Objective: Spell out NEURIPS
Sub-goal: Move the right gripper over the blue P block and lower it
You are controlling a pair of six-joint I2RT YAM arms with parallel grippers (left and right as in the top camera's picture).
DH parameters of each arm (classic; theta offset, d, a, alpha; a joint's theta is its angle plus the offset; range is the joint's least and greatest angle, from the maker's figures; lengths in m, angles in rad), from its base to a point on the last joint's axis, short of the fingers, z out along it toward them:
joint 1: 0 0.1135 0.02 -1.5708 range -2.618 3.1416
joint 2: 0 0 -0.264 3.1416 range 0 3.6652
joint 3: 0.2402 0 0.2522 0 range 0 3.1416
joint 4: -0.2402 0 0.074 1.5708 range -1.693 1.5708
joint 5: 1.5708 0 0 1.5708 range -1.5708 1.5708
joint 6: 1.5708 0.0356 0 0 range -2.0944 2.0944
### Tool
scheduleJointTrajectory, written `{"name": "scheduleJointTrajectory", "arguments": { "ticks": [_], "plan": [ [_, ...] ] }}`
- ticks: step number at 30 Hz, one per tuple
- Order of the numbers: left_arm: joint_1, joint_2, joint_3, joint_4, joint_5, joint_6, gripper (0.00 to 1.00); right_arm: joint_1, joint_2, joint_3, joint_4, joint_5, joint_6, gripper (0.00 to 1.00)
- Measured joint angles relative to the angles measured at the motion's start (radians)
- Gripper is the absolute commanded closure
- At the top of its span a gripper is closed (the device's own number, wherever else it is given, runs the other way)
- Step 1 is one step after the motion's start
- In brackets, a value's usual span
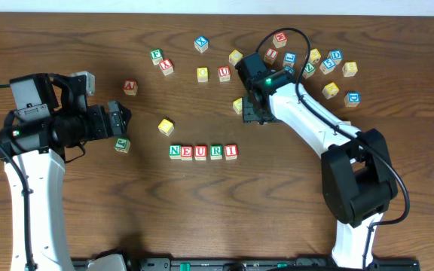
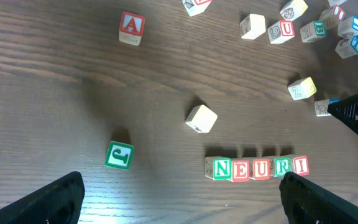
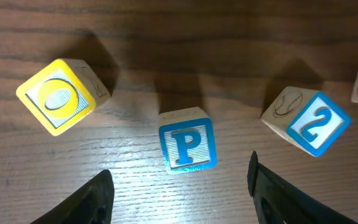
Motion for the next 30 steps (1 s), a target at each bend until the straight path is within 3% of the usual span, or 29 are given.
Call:
{"name": "scheduleJointTrajectory", "arguments": {
  "ticks": [11, 30],
  "plan": [
    [0.0, 0.0, 0.0, 0.0, 0.0, 0.0, 0.01, -0.075, 0.005, 0.0, -0.01, -0.054, 0.0, 0.37],
    [0.0, 0.0, 0.0, 0.0, 0.0, 0.0, 0.01, -0.08, 0.005, 0.011, -0.015, -0.124, -0.055, 0.34]
  ]
}}
